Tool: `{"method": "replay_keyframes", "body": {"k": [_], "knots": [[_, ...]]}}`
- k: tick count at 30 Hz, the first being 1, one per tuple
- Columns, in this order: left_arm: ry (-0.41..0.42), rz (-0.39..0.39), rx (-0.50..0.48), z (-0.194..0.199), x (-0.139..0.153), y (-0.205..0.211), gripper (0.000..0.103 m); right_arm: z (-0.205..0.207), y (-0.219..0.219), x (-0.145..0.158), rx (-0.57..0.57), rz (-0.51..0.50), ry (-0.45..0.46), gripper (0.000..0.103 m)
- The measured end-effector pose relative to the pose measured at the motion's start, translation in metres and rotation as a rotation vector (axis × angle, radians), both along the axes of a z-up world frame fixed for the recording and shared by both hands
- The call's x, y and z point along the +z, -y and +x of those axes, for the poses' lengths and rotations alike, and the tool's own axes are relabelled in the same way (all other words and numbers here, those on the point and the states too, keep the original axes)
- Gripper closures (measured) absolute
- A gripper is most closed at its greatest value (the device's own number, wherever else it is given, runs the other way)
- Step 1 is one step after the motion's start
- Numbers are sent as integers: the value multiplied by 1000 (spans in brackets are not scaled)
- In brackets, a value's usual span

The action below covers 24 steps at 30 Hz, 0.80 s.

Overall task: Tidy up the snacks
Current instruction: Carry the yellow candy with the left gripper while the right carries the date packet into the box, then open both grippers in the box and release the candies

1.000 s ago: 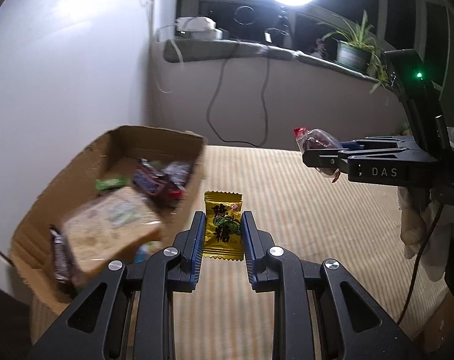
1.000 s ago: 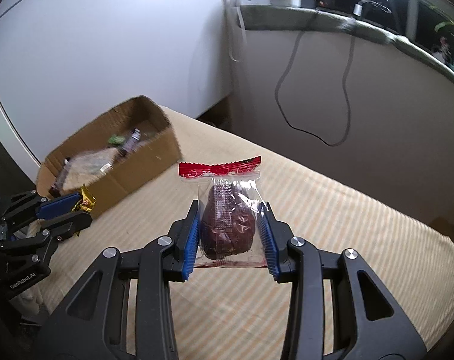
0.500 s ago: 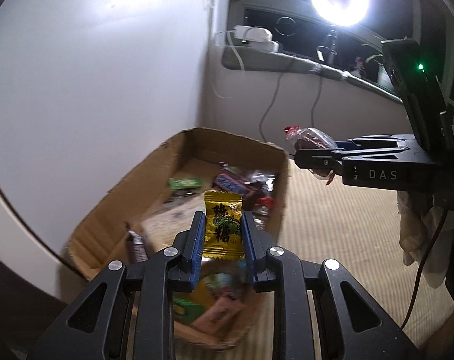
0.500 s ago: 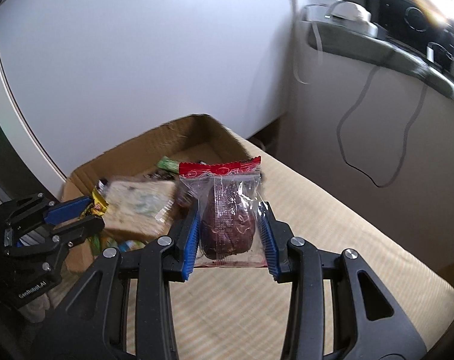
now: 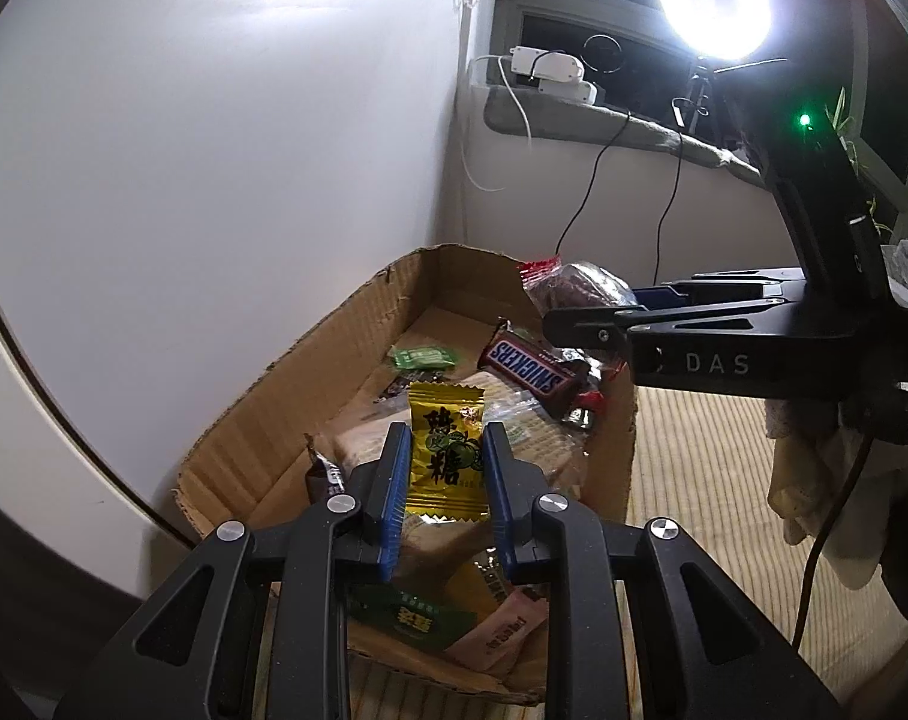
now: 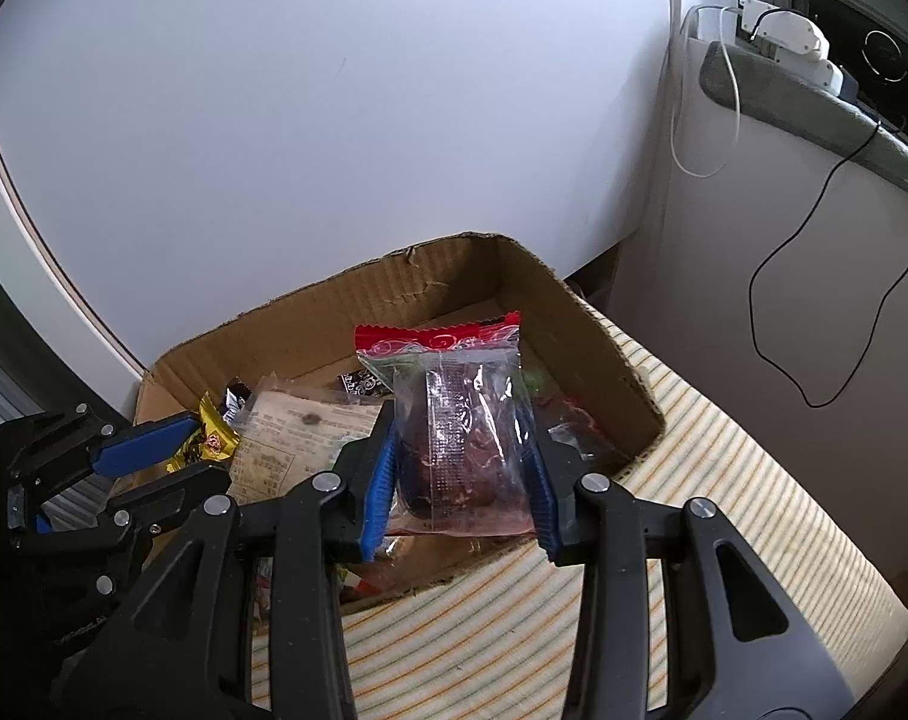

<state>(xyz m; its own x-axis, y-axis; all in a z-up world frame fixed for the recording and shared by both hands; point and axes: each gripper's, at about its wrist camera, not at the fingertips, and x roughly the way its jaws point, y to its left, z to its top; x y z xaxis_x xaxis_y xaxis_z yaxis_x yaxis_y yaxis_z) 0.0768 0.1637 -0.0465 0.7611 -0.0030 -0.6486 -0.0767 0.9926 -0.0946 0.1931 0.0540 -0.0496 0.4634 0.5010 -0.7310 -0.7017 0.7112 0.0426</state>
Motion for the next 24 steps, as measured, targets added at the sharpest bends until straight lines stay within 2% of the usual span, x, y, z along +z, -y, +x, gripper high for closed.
{"method": "replay_keyframes", "body": {"k": [4, 6, 7, 8, 15, 17, 21, 24], "knots": [[4, 9, 13, -1, 2, -2, 80, 3, -3, -1, -4, 3, 1, 62], [5, 14, 15, -2, 3, -2, 79, 4, -4, 1, -6, 6, 5, 55], [7, 15, 18, -2, 3, -3, 77, 4, -3, 3, -11, 9, 12, 46], [7, 13, 18, -2, 3, -3, 76, 4, -2, 4, -13, 13, 16, 43], [10, 16, 22, -7, 7, -1, 72, -2, 5, 10, -23, 22, 28, 42], [15, 19, 23, -10, 9, 0, 72, -6, 10, 12, -29, 28, 31, 34], [28, 26, 29, -17, 15, 3, 72, -14, 21, 18, -40, 43, 44, 33], [38, 33, 35, -25, 20, 6, 64, -20, 28, 23, -49, 56, 49, 33]]}}
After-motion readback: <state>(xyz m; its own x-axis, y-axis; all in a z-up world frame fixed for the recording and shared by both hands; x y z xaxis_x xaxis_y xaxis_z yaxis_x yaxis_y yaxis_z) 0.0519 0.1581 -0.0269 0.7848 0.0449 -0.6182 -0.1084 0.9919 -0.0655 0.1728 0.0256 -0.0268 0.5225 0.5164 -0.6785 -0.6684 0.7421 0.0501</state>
